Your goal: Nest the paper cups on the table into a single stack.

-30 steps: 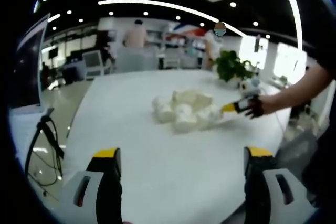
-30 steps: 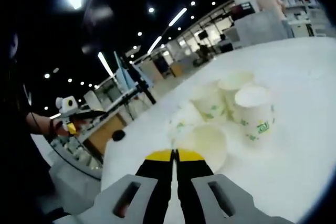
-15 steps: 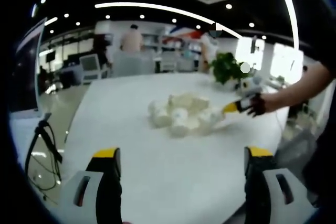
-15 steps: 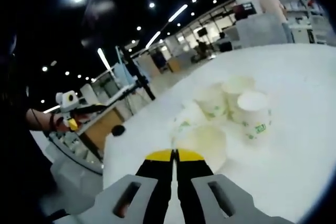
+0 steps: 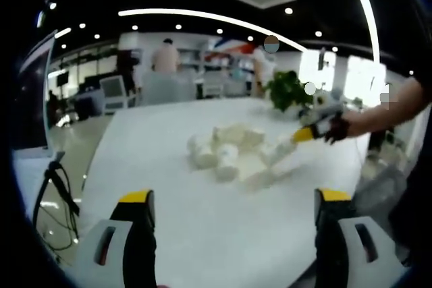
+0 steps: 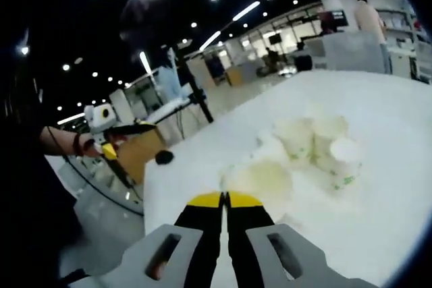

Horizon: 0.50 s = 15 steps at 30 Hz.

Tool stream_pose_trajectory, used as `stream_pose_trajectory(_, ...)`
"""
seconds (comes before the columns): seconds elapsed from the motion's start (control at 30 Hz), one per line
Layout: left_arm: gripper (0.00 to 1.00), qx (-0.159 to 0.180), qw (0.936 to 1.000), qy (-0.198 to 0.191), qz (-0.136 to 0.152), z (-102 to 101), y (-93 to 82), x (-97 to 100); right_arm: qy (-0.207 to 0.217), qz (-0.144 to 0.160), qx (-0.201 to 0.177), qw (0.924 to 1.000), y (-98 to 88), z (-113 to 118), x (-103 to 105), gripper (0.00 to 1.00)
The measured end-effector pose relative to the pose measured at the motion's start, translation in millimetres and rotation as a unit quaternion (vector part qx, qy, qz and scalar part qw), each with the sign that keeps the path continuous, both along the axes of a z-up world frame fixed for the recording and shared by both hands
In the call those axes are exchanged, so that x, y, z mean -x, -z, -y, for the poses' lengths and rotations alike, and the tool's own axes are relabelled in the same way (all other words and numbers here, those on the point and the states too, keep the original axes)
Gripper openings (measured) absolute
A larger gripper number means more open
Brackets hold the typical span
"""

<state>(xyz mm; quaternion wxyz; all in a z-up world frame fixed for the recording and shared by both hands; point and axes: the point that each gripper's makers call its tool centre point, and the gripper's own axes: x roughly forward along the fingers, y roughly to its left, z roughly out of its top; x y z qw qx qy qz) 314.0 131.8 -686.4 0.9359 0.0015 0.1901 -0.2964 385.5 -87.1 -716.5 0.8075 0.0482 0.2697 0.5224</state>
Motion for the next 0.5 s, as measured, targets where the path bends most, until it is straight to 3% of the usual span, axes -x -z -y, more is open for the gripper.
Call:
stream_pose_trajectory(0.1,0.97,0.007,1.0,-0.002,-0.001,-1,1.3,-0.1,-0.015,0.015,0.021,0.9995,-9.0,-1,5,0.0)
stream_pose_trajectory(0.17,0.97,0.012,0.9999,-0.002,0.002,0,0.0,0.1,-0.031,0.048,0.043,0.9975,-18.5,-2,8,0.0)
stream_pose_trajectory(0.3,0.97,0.014,0.9999,0.002,0.002,1,2.7,0.9,-0.053,0.058,0.058,0.9952,-33.7,-6,18,0.0)
stream_pose_trajectory(0.5,0.97,0.019,0.9998,0.005,0.006,1,3.0,1.4,-0.109,0.098,0.132,0.9803,-47.3,-8,37,0.0)
